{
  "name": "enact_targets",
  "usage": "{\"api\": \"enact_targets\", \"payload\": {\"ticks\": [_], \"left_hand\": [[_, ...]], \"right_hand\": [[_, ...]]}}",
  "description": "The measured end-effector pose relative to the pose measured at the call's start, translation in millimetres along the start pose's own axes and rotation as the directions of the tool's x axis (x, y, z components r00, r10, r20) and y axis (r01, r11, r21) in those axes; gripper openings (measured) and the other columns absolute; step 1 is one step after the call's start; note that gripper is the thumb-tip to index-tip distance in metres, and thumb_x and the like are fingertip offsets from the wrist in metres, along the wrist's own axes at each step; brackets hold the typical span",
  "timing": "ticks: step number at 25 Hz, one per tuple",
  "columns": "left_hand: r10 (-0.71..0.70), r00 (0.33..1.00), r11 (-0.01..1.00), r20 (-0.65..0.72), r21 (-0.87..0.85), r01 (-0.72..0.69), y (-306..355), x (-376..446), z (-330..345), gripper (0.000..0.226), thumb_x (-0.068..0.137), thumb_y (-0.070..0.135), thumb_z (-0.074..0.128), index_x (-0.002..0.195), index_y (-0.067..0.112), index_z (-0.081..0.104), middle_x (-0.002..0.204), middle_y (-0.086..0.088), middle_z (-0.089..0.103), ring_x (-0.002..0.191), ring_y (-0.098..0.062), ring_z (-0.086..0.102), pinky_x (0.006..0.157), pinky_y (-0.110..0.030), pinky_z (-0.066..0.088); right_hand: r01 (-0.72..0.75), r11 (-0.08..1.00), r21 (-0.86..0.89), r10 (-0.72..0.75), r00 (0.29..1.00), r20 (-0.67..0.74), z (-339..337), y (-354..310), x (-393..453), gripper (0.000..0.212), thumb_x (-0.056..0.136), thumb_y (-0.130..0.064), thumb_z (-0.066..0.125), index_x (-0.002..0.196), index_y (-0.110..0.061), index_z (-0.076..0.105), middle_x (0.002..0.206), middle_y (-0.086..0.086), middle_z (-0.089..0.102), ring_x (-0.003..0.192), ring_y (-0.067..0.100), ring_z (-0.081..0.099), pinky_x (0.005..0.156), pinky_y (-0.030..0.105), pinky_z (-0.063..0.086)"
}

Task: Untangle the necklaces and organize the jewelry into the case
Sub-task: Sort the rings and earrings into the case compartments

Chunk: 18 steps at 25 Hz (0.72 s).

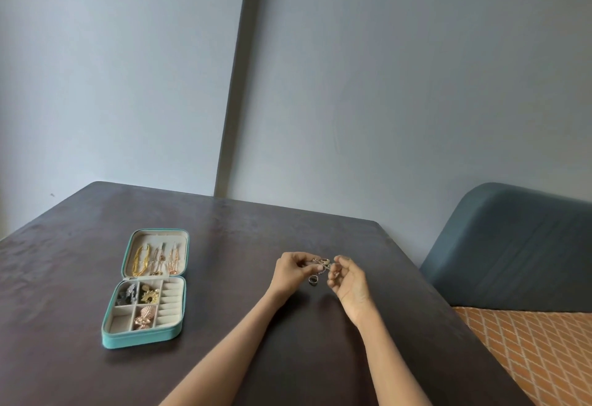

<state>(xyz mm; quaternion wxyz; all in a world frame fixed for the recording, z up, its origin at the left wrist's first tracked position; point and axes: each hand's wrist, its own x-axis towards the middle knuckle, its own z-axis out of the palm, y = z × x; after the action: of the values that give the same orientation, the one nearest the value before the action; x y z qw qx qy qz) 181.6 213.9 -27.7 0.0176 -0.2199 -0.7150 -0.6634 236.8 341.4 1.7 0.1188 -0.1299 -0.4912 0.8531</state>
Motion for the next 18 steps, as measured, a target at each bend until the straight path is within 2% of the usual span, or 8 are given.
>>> {"api": "enact_targets", "payload": {"ticks": [4, 6, 8, 10, 14, 16, 18], "left_hand": [[-0.034, 0.999, 0.986, 0.039, -0.159, 0.04, -3, -3, -4, 0.015, 0.075, 0.01, 0.077, 0.088, 0.015, 0.076, 0.085, -0.005, 0.076, 0.082, -0.011, 0.07, 0.08, -0.021, 0.054], [-0.034, 0.999, 0.99, 0.035, -0.134, 0.039, -4, -5, -4, 0.013, 0.08, 0.01, 0.073, 0.091, 0.015, 0.077, 0.088, -0.001, 0.075, 0.081, -0.003, 0.068, 0.079, -0.017, 0.052], [-0.023, 1.0, 0.997, 0.013, -0.074, 0.024, -5, -6, -4, 0.014, 0.086, 0.009, 0.066, 0.094, 0.014, 0.076, 0.087, 0.005, 0.074, 0.074, 0.01, 0.062, 0.071, -0.008, 0.045], [-0.025, 1.0, 0.999, -0.006, -0.045, 0.025, -6, -4, -3, 0.014, 0.089, 0.01, 0.063, 0.092, 0.013, 0.076, 0.082, 0.008, 0.073, 0.067, 0.015, 0.057, 0.065, -0.007, 0.041], [-0.052, 0.998, 0.997, -0.026, -0.056, 0.05, -8, -2, -1, 0.011, 0.086, 0.015, 0.067, 0.076, 0.016, 0.073, 0.063, 0.015, 0.067, 0.056, 0.012, 0.052, 0.063, -0.01, 0.04], [-0.047, 0.999, 0.995, -0.017, -0.086, 0.046, -9, -1, -2, 0.015, 0.087, 0.019, 0.067, 0.073, 0.018, 0.07, 0.064, 0.013, 0.066, 0.057, 0.01, 0.052, 0.063, -0.013, 0.04], [-0.043, 0.999, 0.994, -0.004, -0.105, 0.043, -10, 2, -3, 0.019, 0.09, 0.019, 0.063, 0.071, 0.021, 0.066, 0.067, 0.011, 0.064, 0.059, 0.005, 0.051, 0.065, -0.017, 0.04]], "right_hand": [[0.093, 0.98, -0.175, -0.091, 0.996, 0.02, -3, 10, -4, 0.019, 0.087, 0.004, 0.048, 0.08, -0.012, 0.056, 0.064, 0.001, 0.057, 0.049, 0.007, 0.051, 0.048, 0.016, 0.043], [0.137, 0.946, -0.294, -0.124, 0.99, 0.061, -2, 15, -4, 0.019, 0.087, 0.005, 0.052, 0.079, -0.011, 0.057, 0.067, 0.001, 0.058, 0.051, 0.006, 0.05, 0.05, 0.016, 0.042], [0.186, 0.889, -0.418, -0.155, 0.982, 0.107, 0, 19, -3, 0.018, 0.088, 0.004, 0.054, 0.078, -0.01, 0.058, 0.068, 0.001, 0.057, 0.053, 0.006, 0.047, 0.049, 0.016, 0.039], [0.235, 0.832, -0.502, -0.19, 0.972, 0.141, 0, 24, -2, 0.016, 0.088, 0.001, 0.058, 0.077, -0.011, 0.059, 0.068, 0.001, 0.056, 0.054, 0.006, 0.046, 0.048, 0.015, 0.038], [0.258, 0.817, -0.516, -0.231, 0.966, 0.118, -4, 27, 3, 0.007, 0.086, -0.003, 0.063, 0.086, -0.01, 0.061, 0.074, 0.002, 0.059, 0.051, 0.001, 0.048, 0.047, 0.015, 0.039], [0.26, 0.81, -0.526, -0.23, 0.965, 0.123, -5, 28, 5, 0.012, 0.087, -0.001, 0.061, 0.093, -0.01, 0.064, 0.077, 0.001, 0.059, 0.053, 0.001, 0.048, 0.048, 0.014, 0.04], [0.262, 0.802, -0.537, -0.227, 0.965, 0.132, -5, 29, 6, 0.012, 0.088, -0.001, 0.06, 0.092, -0.01, 0.067, 0.077, -0.001, 0.06, 0.053, 0.002, 0.046, 0.048, 0.015, 0.04]]}}
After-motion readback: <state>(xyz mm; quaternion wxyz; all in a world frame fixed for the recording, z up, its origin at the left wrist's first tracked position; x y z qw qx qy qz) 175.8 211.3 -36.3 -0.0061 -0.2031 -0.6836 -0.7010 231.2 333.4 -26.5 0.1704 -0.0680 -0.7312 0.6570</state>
